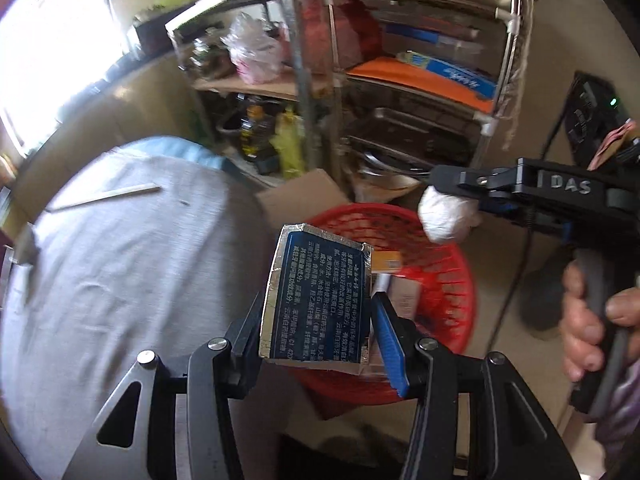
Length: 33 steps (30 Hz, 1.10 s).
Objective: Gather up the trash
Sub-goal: 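Carry the tissue and blue box to the red basket and release both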
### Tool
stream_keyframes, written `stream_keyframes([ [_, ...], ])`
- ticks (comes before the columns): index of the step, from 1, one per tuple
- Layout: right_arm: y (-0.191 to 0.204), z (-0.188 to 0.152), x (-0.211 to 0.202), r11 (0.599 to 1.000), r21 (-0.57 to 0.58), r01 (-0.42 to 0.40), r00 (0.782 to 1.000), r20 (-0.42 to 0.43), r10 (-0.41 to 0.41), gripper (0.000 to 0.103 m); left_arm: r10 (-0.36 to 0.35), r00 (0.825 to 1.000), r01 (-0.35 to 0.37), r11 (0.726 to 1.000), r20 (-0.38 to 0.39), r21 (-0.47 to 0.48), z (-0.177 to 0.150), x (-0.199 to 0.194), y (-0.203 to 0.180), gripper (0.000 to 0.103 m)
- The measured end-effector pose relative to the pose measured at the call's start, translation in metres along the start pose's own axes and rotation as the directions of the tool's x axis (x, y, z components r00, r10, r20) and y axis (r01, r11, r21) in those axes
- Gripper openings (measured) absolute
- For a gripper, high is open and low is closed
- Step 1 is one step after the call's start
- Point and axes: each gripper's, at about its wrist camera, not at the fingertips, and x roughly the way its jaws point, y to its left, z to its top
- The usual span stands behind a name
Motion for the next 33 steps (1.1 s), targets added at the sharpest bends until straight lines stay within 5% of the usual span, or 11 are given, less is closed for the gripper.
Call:
stream_keyframes([
  [6, -0.016, -0.001, 0.006, 0.997, 0.072, 0.016, 0.999, -0.039, -0.014, 0.034, -0.087, 0.996, 0.087, 0.996, -0.01, -0.012, 0.001, 0.013, -0.005, 0.054],
  [9, -0.025, -0.002, 0.009, 0.992, 0.126, 0.011, 0.999, -0.047, -0.005, 0.063, -0.06, 0.998, 0.06, 0.998, -0.019, -0.004, 0.002, 0.017, -0.004, 0.064],
  [14, -0.019, 0.0, 0.002, 0.993, 0.116, -0.003, 1.0, -0.002, 0.003, 0.064, -0.025, 1.0, 0.025, 1.0, -0.003, -0.004, -0.005, 0.011, 0.008, 0.064],
  [23, 0.012, -0.003, 0.002, 0.999, 0.037, -0.024, 1.0, -0.006, 0.025, 0.064, 0.138, 0.989, -0.134, 0.988, 0.045, -0.073, -0.02, -0.024, 0.046, 0.071],
  [33, 0.074, -0.026, 0.022, 0.993, -0.097, -0.063, 0.995, -0.082, 0.055, 0.064, 0.352, 0.932, -0.332, 0.923, 0.081, -0.196, -0.05, -0.078, 0.099, 0.076],
])
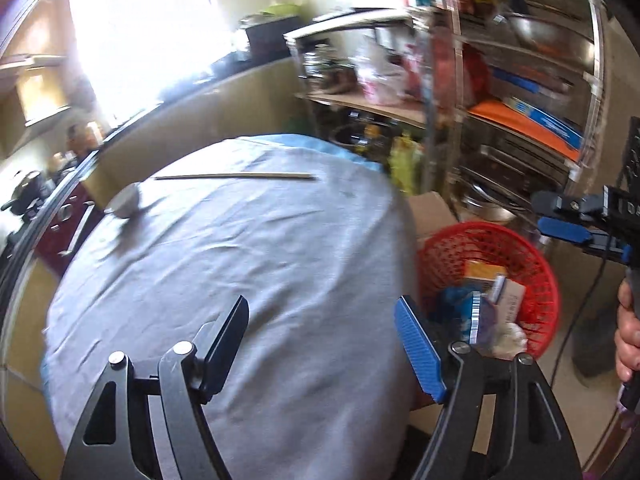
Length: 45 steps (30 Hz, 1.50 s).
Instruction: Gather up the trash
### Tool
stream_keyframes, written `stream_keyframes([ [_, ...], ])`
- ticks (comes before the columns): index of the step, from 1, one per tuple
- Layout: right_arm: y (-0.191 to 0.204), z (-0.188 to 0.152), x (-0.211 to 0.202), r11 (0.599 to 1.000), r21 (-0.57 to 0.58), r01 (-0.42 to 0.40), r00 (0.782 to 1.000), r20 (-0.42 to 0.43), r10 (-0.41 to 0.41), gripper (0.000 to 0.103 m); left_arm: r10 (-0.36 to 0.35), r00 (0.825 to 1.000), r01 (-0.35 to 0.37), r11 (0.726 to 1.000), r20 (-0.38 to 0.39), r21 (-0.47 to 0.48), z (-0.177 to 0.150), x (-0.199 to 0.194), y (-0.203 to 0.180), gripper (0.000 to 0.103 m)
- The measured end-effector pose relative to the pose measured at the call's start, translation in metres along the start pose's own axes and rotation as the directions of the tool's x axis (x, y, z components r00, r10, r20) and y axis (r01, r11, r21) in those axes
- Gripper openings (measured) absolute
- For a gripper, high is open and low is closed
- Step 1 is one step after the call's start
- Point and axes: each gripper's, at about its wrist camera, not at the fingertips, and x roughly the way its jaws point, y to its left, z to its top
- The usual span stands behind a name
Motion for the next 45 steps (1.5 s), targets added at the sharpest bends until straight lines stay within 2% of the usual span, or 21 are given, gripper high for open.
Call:
stream_keyframes([
  [8, 0.052, -0.016, 0.015, 0.992, -0.126, 0.011, 0.999, -0.038, -0.016, 0.064, 0.083, 0.996, -0.08, 0.993, 0.025, -0.087, -0.015, -0.023, 0.042, 0.077],
  [10, 0.065, -0.02, 0.016, 0.987, -0.161, 0.018, 0.999, -0.036, -0.024, 0.064, 0.101, 0.994, -0.097, 0.99, 0.032, -0.104, -0.018, -0.028, 0.05, 0.083],
  [14, 0.093, -0.031, 0.019, 0.971, -0.236, 0.025, 0.999, -0.034, -0.034, 0.064, 0.159, 0.986, -0.15, 0.977, 0.053, -0.149, -0.027, -0.043, 0.072, 0.085],
  [21, 0.142, -0.051, 0.031, 0.937, -0.348, 0.015, 0.999, -0.034, -0.028, 0.064, 0.215, 0.975, -0.197, 0.952, 0.051, -0.236, -0.043, -0.062, 0.107, 0.085],
  [27, 0.19, -0.07, 0.04, 0.885, -0.466, 0.024, 0.999, -0.016, -0.036, 0.064, 0.268, 0.963, -0.245, 0.918, 0.03, -0.311, -0.058, -0.074, 0.136, 0.085],
  [37, 0.249, -0.105, 0.062, 0.783, -0.621, 0.005, 0.999, -0.032, -0.032, 0.065, 0.366, 0.93, -0.34, 0.836, -0.023, -0.43, -0.089, -0.089, 0.186, 0.085],
  [45, 0.271, -0.118, 0.078, 0.767, -0.641, -0.022, 0.998, -0.062, -0.023, 0.065, 0.412, 0.909, -0.386, 0.785, -0.057, -0.483, -0.106, -0.094, 0.212, 0.085],
])
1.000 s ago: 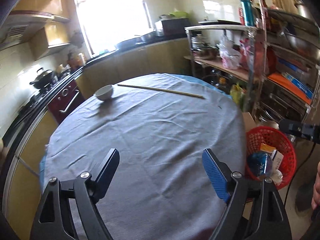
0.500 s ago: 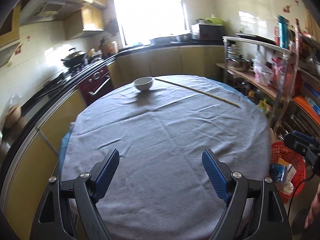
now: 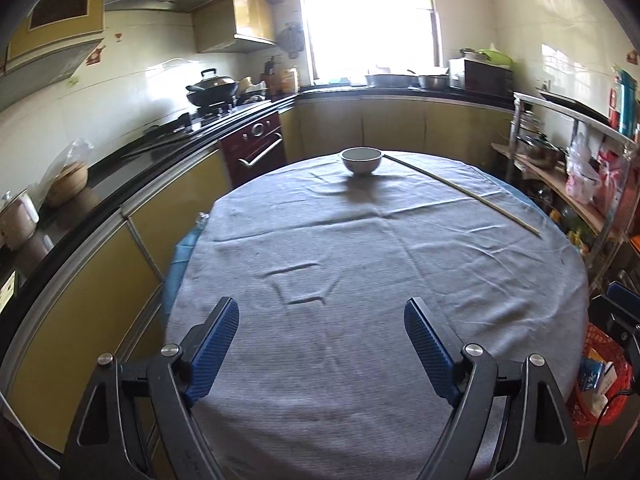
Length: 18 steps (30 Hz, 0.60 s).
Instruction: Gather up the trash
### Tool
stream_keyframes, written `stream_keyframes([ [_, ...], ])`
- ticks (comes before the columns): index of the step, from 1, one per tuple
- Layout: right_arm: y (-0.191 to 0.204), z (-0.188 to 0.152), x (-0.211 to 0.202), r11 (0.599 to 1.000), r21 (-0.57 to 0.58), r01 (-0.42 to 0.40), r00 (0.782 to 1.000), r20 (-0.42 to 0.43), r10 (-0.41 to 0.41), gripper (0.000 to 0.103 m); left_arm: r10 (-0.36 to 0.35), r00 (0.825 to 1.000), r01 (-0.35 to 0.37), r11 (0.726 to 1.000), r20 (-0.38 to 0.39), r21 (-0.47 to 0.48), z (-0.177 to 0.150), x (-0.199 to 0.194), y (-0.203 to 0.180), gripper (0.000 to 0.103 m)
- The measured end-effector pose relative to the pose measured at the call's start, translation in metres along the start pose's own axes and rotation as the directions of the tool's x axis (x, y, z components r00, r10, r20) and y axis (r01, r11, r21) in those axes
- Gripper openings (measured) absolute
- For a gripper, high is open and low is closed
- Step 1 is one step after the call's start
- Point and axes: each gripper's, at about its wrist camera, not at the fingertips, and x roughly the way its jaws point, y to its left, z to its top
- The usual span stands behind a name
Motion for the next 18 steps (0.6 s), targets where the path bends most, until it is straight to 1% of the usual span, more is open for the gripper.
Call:
stream_keyframes([
  [11, 0.031, 0.006, 0.005, 0.999, -0.047, -0.013, 1.0, 0.006, 0.013, 0.065, 0.038, 0.999, -0.038, 0.998, 0.004, -0.045, -0.001, -0.004, 0.023, 0.085],
  [18, 0.046, 0.001, 0.003, 0.997, -0.077, 0.017, 1.0, 0.016, -0.016, 0.065, 0.064, 0.998, -0.063, 0.996, 0.023, -0.06, -0.002, -0.017, 0.026, 0.085],
])
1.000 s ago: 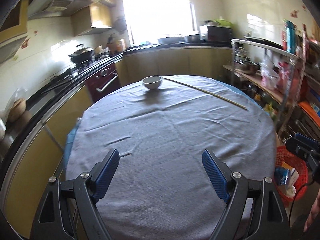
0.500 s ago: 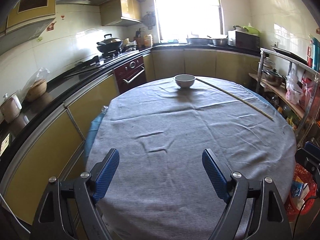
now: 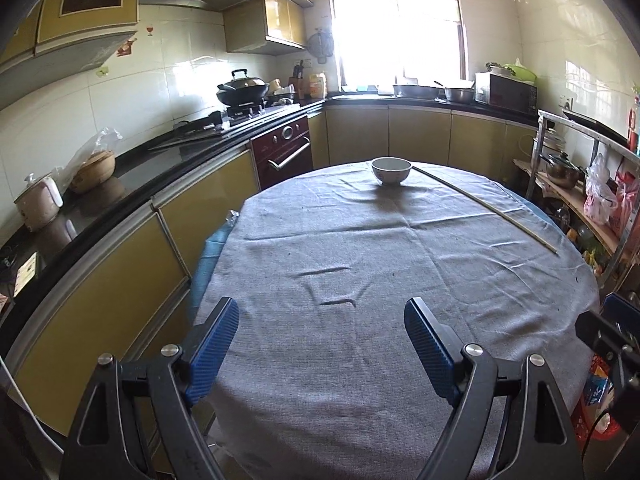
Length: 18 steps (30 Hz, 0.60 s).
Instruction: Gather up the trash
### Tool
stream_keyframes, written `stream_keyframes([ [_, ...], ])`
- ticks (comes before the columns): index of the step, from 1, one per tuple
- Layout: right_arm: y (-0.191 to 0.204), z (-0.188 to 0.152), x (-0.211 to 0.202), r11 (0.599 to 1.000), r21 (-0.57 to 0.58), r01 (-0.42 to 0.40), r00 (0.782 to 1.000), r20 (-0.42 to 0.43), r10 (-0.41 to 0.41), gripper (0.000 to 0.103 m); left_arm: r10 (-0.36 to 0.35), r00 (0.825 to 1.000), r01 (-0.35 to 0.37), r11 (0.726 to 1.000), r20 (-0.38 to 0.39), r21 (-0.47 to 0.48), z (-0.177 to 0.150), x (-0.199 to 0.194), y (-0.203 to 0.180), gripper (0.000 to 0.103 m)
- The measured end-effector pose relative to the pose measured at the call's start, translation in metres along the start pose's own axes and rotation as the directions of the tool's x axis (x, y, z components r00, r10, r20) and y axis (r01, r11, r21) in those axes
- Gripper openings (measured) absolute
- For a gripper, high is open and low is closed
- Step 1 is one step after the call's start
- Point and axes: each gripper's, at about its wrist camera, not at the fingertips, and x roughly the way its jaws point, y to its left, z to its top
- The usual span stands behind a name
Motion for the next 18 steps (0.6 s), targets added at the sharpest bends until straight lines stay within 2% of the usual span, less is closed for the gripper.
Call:
stream_keyframes([
  [9, 0.005, -0.003, -0.003, 1.0, -0.016, 0.017, 1.0, -0.014, -0.018, 0.065, 0.037, 0.999, -0.036, 0.999, 0.021, -0.009, -0.001, -0.02, -0.003, 0.085],
  [18, -0.001, -0.003, -0.023, 1.0, 0.005, 0.022, 1.0, 0.006, -0.022, 0.065, 0.058, 0.996, -0.059, 0.998, 0.072, 0.002, 0.001, -0.045, -0.009, 0.085],
])
